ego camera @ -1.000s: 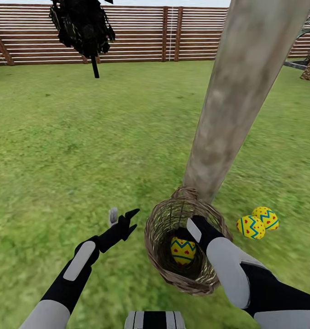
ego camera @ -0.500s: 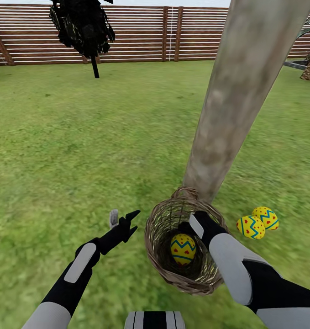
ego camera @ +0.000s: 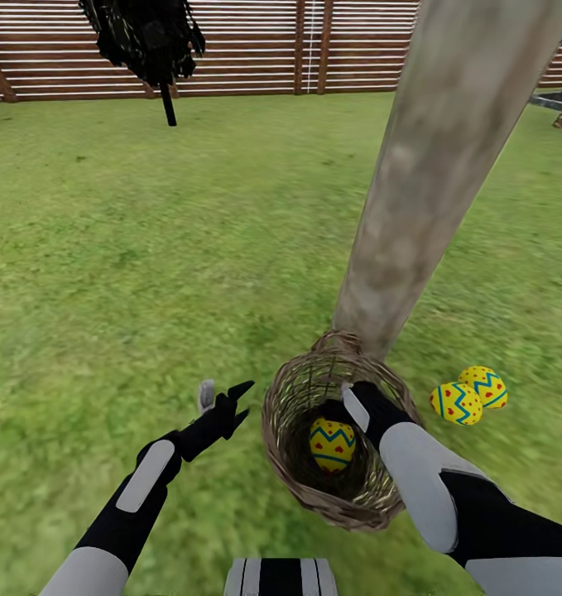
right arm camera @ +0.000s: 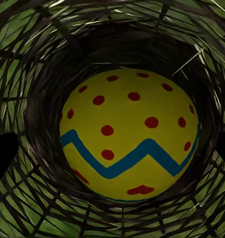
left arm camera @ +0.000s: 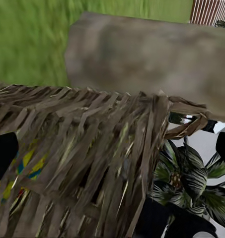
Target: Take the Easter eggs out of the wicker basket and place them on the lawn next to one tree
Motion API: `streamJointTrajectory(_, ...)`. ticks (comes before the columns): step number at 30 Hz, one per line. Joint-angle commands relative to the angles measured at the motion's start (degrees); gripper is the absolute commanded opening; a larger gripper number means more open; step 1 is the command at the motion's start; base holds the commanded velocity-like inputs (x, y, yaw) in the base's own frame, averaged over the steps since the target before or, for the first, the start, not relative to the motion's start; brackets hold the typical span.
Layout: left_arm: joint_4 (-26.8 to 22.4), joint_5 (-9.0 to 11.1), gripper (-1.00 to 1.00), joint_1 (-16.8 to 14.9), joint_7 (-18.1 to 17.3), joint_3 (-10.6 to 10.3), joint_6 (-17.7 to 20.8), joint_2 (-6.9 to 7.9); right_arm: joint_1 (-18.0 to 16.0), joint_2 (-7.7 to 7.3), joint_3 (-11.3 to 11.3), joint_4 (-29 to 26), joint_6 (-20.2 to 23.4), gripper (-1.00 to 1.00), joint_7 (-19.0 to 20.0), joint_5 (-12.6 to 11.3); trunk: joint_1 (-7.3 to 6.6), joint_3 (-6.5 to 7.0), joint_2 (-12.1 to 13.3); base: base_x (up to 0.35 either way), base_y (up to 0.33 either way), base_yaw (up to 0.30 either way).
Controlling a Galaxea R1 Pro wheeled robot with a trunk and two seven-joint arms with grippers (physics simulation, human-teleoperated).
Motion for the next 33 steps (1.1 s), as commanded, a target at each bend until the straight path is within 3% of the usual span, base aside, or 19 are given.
streamJointTrajectory(1, 0.0, 0.2, 1.00, 0.0, -0.1, 0.0, 0.2, -0.01, 0.0, -0.07, -0.2, -0.1, 0.2, 1.00, -0.3, 0.0, 0.01, -0.27, 0.0, 0.000, 0.000, 0.000)
streamJointTrajectory(14, 0.0, 0.2, 1.00, 0.0, -0.1, 0.0, 0.2, -0.01, 0.0, -0.70, -0.2, -0.3, 0.1, 1.00, -0.4, 0.4, 0.35, -3.15, -0.2, 0.000, 0.000, 0.000)
streamJointTrajectory(16, 0.7, 0.3, 1.00, 0.3, 0.2, 0.4, 0.2, 0.01, 0.0, -1.36, 0.4, -0.3, 0.8, 1.00, 0.2, 0.7, 0.35, -3.14, -0.2, 0.000, 0.000, 0.000)
streamJointTrajectory(22, 1.7, 0.3, 1.00, 0.4, -0.1, 0.4, 0.1, -0.14, 0.0, -0.41, 2.2, 0.4, 0.5, 1.00, 0.2, 1.4, 0.35, -3.14, -0.2, 0.000, 0.000, 0.000)
streamJointTrajectory(30, 3.9, 0.3, 1.00, 0.4, -0.4, 0.6, 0.1, -0.36, 0.0, -0.37, 4.8, 0.5, 0.5, 1.00, -0.6, 2.9, 0.35, -3.14, -0.2, 0.000, 0.000, 0.000)
streamJointTrajectory(33, 4.0, 0.3, 1.00, 0.4, -0.4, 0.6, 0.1, -0.36, 0.0, -0.45, 5.7, 0.5, 0.5, 1.00, -0.6, 2.9, 0.43, -3.80, -0.2, 0.000, 0.000, 0.000)
